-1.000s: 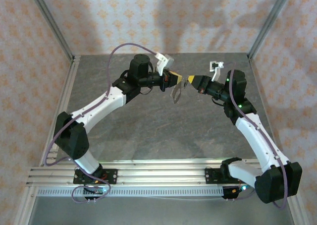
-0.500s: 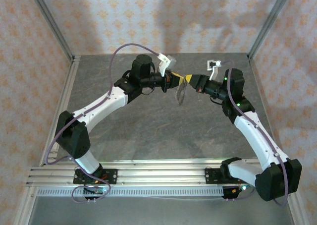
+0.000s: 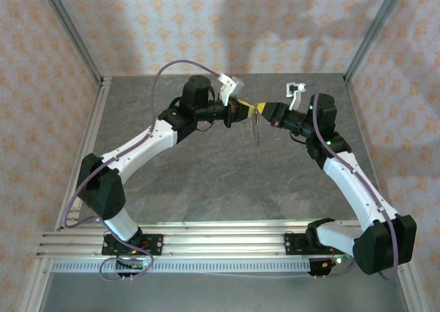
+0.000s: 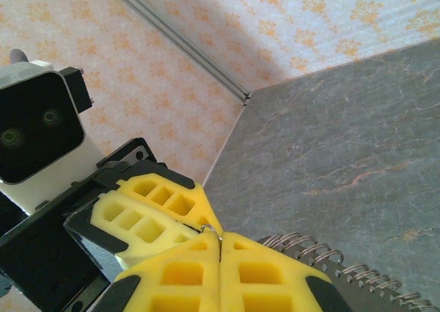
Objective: Put the keys on the keyring
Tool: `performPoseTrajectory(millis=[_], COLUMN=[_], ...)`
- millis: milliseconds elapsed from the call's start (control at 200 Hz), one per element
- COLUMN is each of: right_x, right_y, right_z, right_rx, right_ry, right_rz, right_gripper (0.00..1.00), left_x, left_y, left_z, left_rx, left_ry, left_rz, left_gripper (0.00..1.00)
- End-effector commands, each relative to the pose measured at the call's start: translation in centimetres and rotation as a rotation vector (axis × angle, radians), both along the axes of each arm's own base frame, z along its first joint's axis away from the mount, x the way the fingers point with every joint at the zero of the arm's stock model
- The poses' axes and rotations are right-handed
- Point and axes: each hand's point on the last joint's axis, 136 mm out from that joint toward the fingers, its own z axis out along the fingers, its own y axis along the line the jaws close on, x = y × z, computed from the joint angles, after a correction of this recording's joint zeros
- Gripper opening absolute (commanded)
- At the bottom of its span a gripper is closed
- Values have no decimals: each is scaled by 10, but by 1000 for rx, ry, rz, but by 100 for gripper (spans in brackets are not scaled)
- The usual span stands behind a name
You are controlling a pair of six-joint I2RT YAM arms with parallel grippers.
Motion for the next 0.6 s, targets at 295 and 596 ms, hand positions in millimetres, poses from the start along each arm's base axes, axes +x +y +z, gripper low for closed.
performPoseTrajectory(millis=[295,596], right_x=[6,2], right_y=[-3,-6], right_z=[-3,-3], right_rx=[-21,-18], right_ry=[-13,-13], right_rz=[-26,-28], right_gripper=[0,0], left_x=[-16,-13], left_y=[1,0], left_z=[55,53], left_rx=[-71,-69], left_ry=[-152,-149], left_rz=[-32,-22], left_gripper=[0,0])
